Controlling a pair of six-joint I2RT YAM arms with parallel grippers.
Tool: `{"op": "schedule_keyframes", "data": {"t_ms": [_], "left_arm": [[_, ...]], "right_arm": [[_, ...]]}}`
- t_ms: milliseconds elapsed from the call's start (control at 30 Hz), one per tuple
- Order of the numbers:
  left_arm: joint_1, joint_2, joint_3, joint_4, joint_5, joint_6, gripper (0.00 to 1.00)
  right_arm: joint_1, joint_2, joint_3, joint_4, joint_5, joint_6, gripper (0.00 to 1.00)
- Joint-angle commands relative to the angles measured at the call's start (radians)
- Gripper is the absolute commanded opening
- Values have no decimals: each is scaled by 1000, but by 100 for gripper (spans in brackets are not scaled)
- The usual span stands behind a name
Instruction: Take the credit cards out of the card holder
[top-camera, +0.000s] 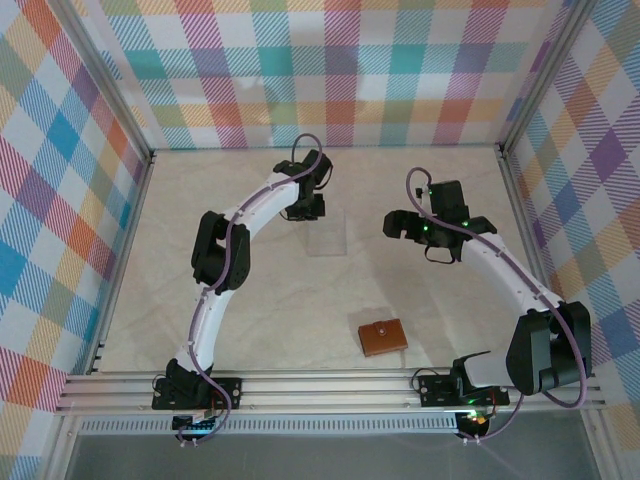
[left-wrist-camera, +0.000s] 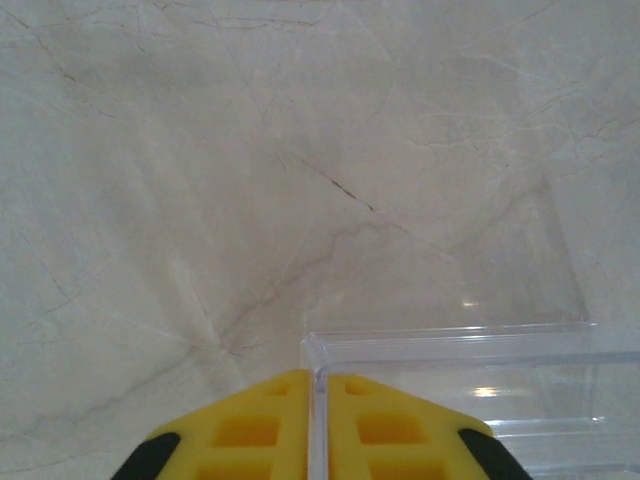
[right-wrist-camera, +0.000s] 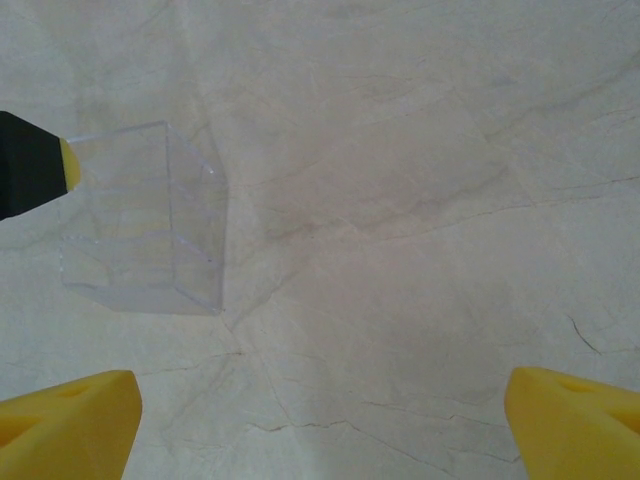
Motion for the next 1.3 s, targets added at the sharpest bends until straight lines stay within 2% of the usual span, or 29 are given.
{"op": "schedule_keyframes", "data": {"t_ms": [0,100,400,533,700,800,900,1033,1133,1267], "left_arm": [[-7,0,12,-46,-2,-20,16],[-7,-25,11,-46,-4,-20,21],[-8,-103,-4,-50,16,-3,23],[-10,-164,-72,-12,56,2,22],[-11,-260,-193,54,87,1,23],[-11,-306,-252,76,85,4,23],[-11,-338,-296,92,78,2,23],[-11,-372,-350,121,84,3,23],[-11,-385,-374,133,88,7,23],[-11,-390,-380,142,104,14,23]], "right_arm": [[5,-21,8,-46,-35,12,93],[8,-21,27,-88,-56,12,93],[56,-45,36,-251,-129,24,91],[108,-62,21,-327,-164,52,90],[189,-97,-19,-432,-124,170,87],[229,-115,-65,-459,-135,307,82],[256,-136,-128,-436,-186,510,85],[306,-198,-220,-365,-133,878,87],[315,-219,-257,-409,-96,1141,91],[328,-243,-298,-412,-126,1369,93]]}}
